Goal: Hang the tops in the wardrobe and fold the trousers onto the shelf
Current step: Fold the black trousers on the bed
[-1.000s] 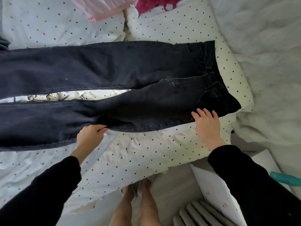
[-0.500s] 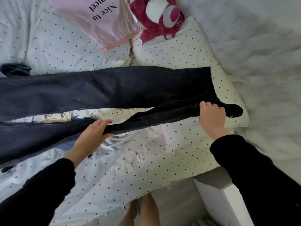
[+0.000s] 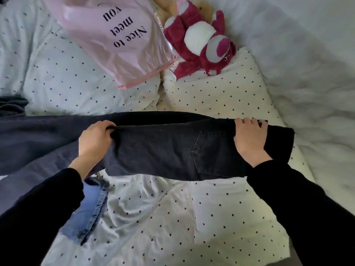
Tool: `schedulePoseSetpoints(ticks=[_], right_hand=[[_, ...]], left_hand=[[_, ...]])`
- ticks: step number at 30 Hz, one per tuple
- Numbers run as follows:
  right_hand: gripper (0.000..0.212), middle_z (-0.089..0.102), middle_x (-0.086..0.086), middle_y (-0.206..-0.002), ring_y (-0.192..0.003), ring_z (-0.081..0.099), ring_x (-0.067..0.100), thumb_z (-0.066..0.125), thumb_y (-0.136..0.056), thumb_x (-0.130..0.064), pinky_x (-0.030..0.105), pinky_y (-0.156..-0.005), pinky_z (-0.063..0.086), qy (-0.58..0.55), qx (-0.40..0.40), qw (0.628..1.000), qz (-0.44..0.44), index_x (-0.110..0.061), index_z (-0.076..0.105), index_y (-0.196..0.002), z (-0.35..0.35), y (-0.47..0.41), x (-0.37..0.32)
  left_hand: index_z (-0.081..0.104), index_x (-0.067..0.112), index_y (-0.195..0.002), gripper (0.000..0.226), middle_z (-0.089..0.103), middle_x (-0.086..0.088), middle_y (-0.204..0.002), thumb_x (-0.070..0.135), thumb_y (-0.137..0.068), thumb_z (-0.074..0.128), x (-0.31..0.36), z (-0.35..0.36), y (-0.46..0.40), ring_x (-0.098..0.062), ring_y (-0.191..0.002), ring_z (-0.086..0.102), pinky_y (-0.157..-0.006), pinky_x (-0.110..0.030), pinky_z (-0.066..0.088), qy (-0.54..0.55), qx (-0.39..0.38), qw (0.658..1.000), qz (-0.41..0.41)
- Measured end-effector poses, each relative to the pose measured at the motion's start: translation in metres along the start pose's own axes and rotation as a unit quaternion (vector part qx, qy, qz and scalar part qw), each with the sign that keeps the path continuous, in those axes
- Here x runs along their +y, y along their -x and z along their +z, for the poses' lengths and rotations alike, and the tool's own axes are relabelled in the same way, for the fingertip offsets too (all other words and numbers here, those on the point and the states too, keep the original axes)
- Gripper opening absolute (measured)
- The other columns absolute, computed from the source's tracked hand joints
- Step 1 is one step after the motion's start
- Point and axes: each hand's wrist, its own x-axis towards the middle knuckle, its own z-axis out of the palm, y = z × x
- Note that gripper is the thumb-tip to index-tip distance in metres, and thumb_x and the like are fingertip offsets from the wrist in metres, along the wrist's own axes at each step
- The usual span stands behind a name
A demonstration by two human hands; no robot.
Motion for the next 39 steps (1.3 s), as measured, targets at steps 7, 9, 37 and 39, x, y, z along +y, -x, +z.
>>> schedulePoseSetpoints(ticks=[7, 9, 37, 39], right_hand=[[0.032, 0.057, 0.013, -0.12, -0.121, 0.044, 0.033, 0.05, -0.092, -0.017, 0.048, -0.114, 0.012, -0.039, -0.025, 0.999, 0.017, -0.011, 0.054, -0.123, 0.038, -0.061, -0.017], [0.031, 0.057, 0.014, -0.121, -0.122, 0.044, 0.033, 0.047, -0.094, -0.017, 0.047, -0.114, 0.011, -0.056, -0.036, 0.998, 0.024, -0.011, 0.055, -0.123, 0.051, -0.072, -0.021], [0.078, 0.018, 0.007, -0.157, -0.146, 0.009, 0.027, -0.009, -0.084, -0.055, 0.06, -0.111, -0.004, -0.187, -0.103, 0.964, -0.158, -0.025, 0.019, -0.15, 0.05, 0.038, -0.21], [0.08, 0.017, 0.008, -0.157, -0.146, 0.009, 0.026, -0.008, -0.083, -0.058, 0.06, -0.111, -0.005, -0.192, -0.096, 0.96, -0.178, -0.024, 0.017, -0.15, 0.042, 0.05, -0.239]], left_hand=[[0.065, 0.01, -0.11, 0.033, 0.065, -0.015, -0.11, -0.002, -0.084, 0.048, 0.0, 0.047, -0.055, -0.036, -0.103, 0.056, -0.089, -0.042, 0.034, -0.059, 0.0, 0.998, 0.018], [0.065, 0.01, -0.109, 0.027, 0.063, -0.014, -0.112, 0.004, -0.089, 0.049, -0.003, 0.059, -0.069, -0.035, -0.106, 0.053, -0.091, -0.043, 0.032, -0.062, -0.011, 0.998, 0.012], [0.042, 0.017, -0.139, 0.046, 0.046, -0.008, -0.138, 0.013, -0.093, 0.049, -0.134, 0.008, 0.003, -0.029, -0.126, 0.041, -0.11, -0.049, 0.016, -0.159, -0.076, 0.979, -0.103], [0.042, 0.017, -0.139, 0.044, 0.043, -0.006, -0.142, 0.017, -0.095, 0.047, -0.168, -0.002, 0.017, -0.029, -0.128, 0.04, -0.11, -0.049, 0.018, -0.142, -0.082, 0.979, -0.118]])
